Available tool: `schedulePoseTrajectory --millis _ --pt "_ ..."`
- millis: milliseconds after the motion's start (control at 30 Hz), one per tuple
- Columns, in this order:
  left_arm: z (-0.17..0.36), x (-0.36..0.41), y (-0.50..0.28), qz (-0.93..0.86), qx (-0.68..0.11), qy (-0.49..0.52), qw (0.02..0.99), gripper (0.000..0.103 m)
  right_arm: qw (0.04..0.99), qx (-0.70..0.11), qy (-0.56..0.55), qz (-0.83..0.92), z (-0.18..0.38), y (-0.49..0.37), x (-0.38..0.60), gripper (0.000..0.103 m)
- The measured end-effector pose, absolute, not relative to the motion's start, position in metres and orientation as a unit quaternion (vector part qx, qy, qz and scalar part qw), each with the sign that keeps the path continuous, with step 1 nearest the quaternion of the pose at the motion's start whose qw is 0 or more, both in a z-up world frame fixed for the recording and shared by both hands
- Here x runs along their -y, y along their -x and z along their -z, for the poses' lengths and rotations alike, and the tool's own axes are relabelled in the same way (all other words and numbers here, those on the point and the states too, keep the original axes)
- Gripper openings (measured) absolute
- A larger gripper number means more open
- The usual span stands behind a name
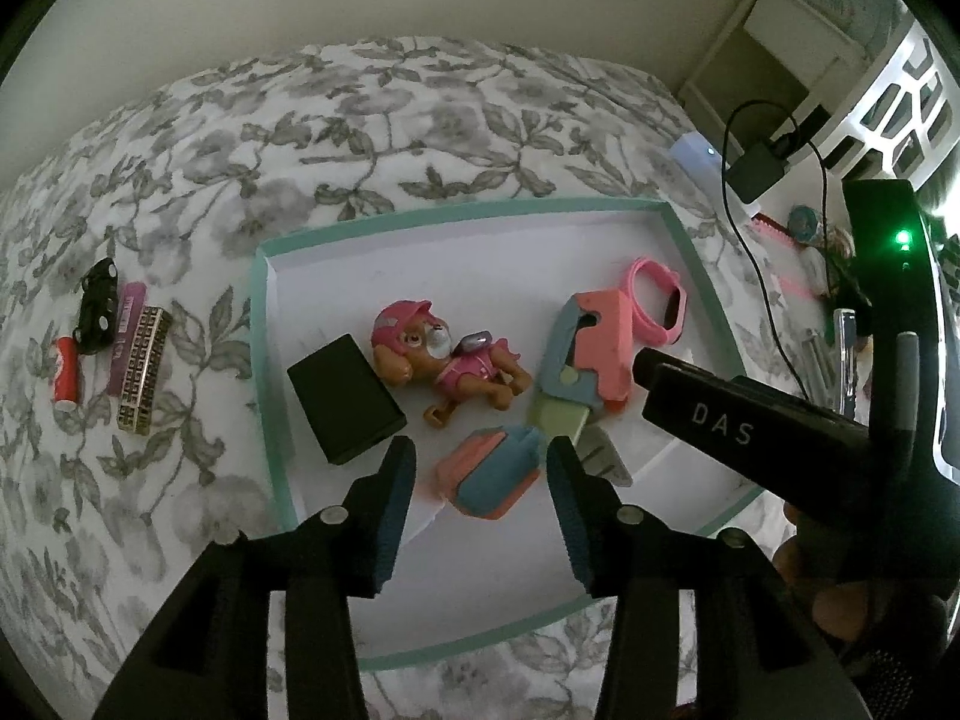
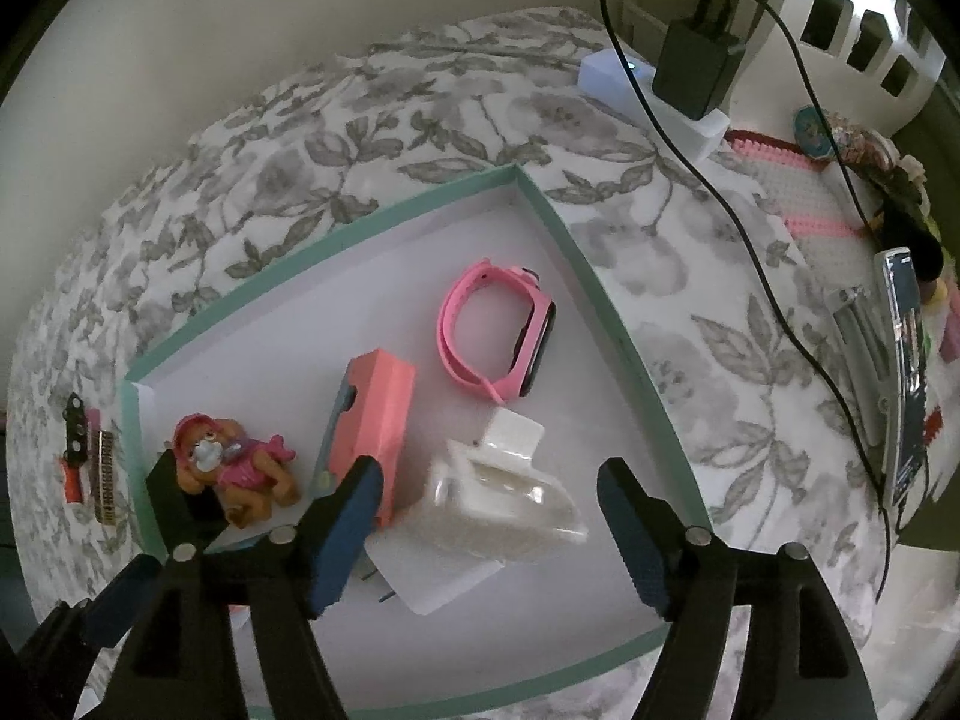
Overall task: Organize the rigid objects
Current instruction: 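Carry the coral block into the tray with the left tool while the right tool lowers the white clip there, then move both open tools from the tray to the red bottle and black toy car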
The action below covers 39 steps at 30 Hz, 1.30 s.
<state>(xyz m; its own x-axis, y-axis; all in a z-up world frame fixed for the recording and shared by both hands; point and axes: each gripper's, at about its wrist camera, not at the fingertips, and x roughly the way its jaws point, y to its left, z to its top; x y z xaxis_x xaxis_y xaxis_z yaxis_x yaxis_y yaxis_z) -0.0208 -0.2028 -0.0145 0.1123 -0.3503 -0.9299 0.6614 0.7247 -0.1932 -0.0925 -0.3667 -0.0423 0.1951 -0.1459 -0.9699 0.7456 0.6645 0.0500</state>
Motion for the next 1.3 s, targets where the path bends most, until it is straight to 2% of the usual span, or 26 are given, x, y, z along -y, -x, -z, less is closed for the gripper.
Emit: schedulePoseTrajectory --millis 167,267,533,567,667,767,1300 --pt "0.009 0.201 0.019 0.342 -0.566 -0.134 0.739 0.054 0.728 -0.55 -0.272 0.306 0.039 0.092 0.366 0.083" --pt "0.004 0.196 0.015 0.334 -0.56 -0.129 0.747 0.055 0.731 -0.548 -0.268 0.306 0.037 0.092 0.366 0.091" --pt "-0.004 0.175 -0.003 0.29 -0.551 -0.106 0.775 0.07 0.741 -0.546 -0.258 0.294 0.034 0.088 0.359 0.102" --pt "-0.005 0.171 -0.006 0.283 -0.551 -0.101 0.779 0.074 0.742 -0.546 -0.256 0.293 0.034 0.088 0.359 0.103" --pt "-0.006 0.162 -0.013 0.265 -0.547 -0.09 0.789 0.076 0.744 -0.545 -0.254 0.289 0.033 0.086 0.357 0.103" --pt "-0.007 0.153 -0.02 0.244 -0.539 -0.083 0.802 0.085 0.747 -0.545 -0.251 0.285 0.032 0.084 0.353 0.103" --pt "-0.002 0.095 -0.06 0.156 -0.543 -0.02 0.825 0.087 0.784 -0.542 -0.19 0.236 0.014 0.057 0.303 0.103"
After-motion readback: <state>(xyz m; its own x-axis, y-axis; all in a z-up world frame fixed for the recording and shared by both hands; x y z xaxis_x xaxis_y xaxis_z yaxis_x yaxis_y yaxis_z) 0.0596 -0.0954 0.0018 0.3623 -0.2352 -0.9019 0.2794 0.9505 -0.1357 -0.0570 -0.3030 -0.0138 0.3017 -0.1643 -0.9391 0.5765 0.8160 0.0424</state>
